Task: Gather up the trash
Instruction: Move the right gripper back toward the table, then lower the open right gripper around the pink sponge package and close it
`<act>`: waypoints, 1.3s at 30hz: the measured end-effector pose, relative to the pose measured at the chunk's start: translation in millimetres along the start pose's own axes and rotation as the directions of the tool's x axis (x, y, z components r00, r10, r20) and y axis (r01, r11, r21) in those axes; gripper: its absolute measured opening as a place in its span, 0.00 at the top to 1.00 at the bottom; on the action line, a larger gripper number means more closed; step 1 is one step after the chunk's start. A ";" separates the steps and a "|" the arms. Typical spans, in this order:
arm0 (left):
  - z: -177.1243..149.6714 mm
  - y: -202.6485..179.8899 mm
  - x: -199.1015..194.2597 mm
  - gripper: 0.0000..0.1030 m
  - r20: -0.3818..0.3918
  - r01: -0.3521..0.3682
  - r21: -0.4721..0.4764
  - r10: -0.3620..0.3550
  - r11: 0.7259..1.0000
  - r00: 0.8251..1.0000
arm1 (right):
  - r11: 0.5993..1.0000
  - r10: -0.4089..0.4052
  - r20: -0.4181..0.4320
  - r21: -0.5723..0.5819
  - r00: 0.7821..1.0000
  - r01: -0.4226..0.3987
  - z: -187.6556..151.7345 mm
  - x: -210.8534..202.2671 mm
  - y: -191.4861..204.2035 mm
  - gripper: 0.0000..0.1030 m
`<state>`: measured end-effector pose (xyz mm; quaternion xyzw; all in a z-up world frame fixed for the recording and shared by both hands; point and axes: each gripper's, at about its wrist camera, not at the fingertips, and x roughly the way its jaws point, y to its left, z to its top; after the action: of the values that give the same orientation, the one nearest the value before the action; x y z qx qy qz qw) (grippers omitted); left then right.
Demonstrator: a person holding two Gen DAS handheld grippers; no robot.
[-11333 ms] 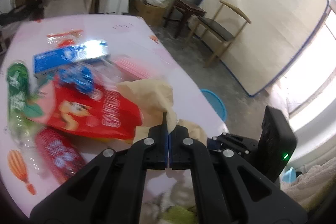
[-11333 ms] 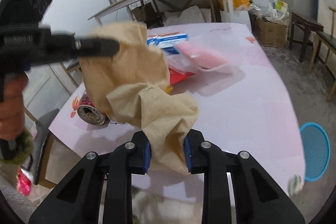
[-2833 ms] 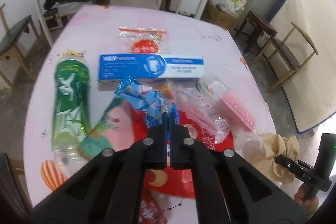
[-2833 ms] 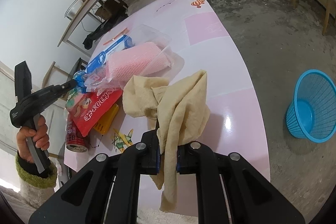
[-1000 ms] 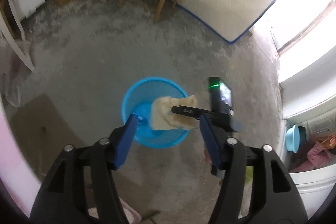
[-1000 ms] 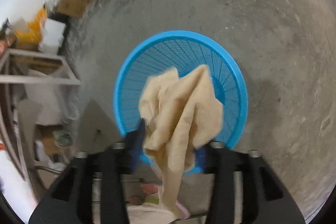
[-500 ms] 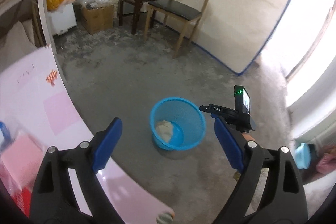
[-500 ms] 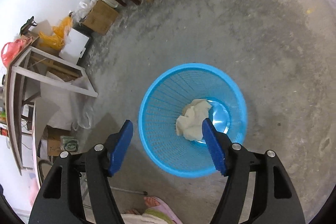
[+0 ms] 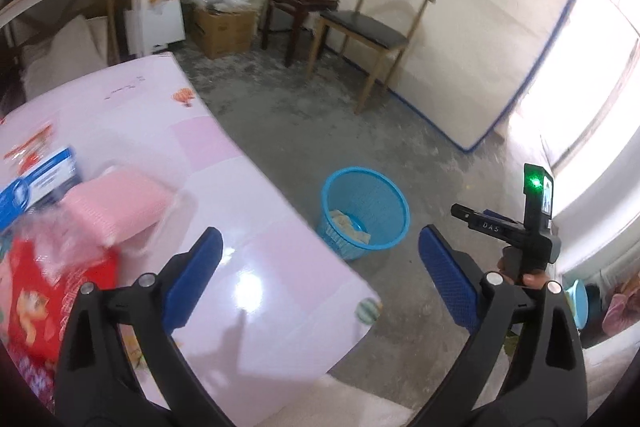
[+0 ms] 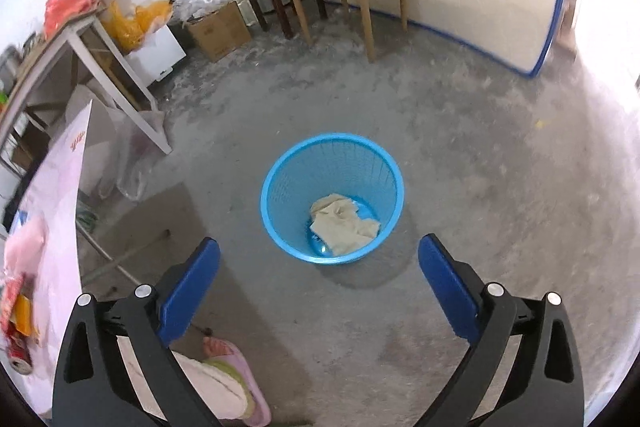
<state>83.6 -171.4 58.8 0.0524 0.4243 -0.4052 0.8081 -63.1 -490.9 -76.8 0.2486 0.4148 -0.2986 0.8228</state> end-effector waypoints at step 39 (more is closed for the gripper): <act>-99.7 150.7 -119.0 0.08 0.289 -0.275 -0.235 0.337 0.932 0.896 | 0.606 0.601 -0.185 -0.529 0.777 -0.594 -25.3 -88.2 336.4 0.06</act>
<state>87.8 44.4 43.3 -0.0253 0.3084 -0.2337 0.9218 115.9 -214.3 37.3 0.1180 0.3714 0.1270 0.9121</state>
